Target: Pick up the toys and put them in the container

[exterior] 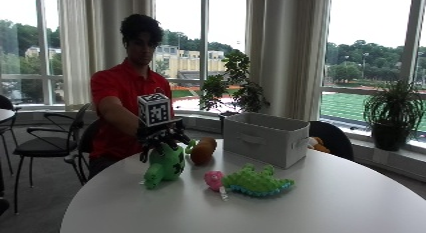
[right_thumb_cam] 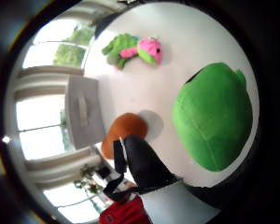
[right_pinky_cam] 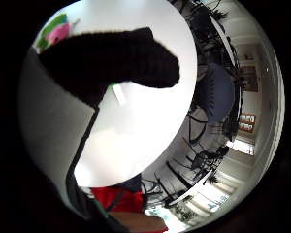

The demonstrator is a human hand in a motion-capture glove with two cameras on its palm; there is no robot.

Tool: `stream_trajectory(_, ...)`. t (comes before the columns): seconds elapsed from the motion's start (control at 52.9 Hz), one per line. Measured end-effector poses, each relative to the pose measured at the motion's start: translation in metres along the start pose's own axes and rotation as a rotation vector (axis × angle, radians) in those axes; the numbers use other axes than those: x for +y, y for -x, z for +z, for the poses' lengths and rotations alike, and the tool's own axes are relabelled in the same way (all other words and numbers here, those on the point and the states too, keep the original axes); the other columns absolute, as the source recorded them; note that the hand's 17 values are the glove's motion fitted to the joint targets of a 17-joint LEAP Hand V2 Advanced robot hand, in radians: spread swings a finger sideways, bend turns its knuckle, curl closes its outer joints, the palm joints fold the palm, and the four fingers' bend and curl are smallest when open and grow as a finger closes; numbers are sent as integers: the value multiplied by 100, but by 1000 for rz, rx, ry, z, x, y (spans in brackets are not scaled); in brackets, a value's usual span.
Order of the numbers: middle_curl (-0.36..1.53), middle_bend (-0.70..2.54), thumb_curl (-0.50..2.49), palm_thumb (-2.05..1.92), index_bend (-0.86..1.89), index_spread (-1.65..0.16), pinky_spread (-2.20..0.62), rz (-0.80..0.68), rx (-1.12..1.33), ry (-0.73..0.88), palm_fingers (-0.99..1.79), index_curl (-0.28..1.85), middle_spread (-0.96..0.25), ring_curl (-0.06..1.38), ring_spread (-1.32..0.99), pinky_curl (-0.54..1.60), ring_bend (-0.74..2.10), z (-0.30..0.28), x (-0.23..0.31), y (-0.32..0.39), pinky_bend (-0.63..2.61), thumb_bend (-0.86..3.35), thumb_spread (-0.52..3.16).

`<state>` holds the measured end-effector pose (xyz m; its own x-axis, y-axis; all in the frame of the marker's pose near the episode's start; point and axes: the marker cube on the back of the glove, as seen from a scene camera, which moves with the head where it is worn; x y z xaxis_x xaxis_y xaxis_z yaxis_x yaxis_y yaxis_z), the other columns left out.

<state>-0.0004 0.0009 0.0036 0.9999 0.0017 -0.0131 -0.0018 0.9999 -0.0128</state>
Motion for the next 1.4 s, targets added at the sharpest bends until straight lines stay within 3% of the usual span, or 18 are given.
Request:
stream_trajectory(0.132, 3, 10, 9, -1, 6, -26, 6, 14, 74, 109, -5, 1, -6, 6, -3, 31, 23, 26, 4, 4, 116, -2, 70)
stream_trajectory(0.359, 9, 17, 19, 11, 14, -35, -1, 18, 201, 224, 8, 6, -9, 16, -11, 38, 53, 39, 8, 4, 133, 2, 98)
stream_trajectory(0.529, 16, 24, 26, 24, 17, -39, -9, -11, 209, 212, 14, 11, -14, 17, -18, 37, 53, 43, 9, 4, 131, 6, 109)
stream_trajectory(0.699, 24, 38, 33, 34, 20, -40, -17, 2, 180, 147, 41, 16, -26, 21, -33, 32, 65, 44, 7, 5, 117, 9, 117)
stream_trajectory(0.718, 23, 36, 33, 33, 19, -40, -15, 4, 174, 136, 32, 17, -26, 19, -31, 32, 61, 43, 6, 5, 117, 7, 117)
stream_trajectory(0.813, 28, 44, 38, 42, 19, -40, -25, 6, 149, 68, 65, 19, -30, 25, -39, 31, 76, 39, 6, 3, 113, 11, 121)
stream_trajectory(0.964, 32, 47, 49, 59, 21, -40, -31, -14, 187, -8, 79, 23, -36, 31, -44, 30, 87, 27, 14, 10, 107, 16, 105)
stream_trajectory(1.153, 38, 55, 60, 67, 33, -42, -35, -20, 139, -78, 91, 31, -41, 35, -47, 30, 87, -27, 29, 16, 98, 14, 81)
stream_trajectory(1.399, 46, 60, 71, 69, 40, -44, -36, -92, 125, -291, 92, 42, -44, 38, -49, 31, 86, -168, 43, 85, 95, 10, 63)
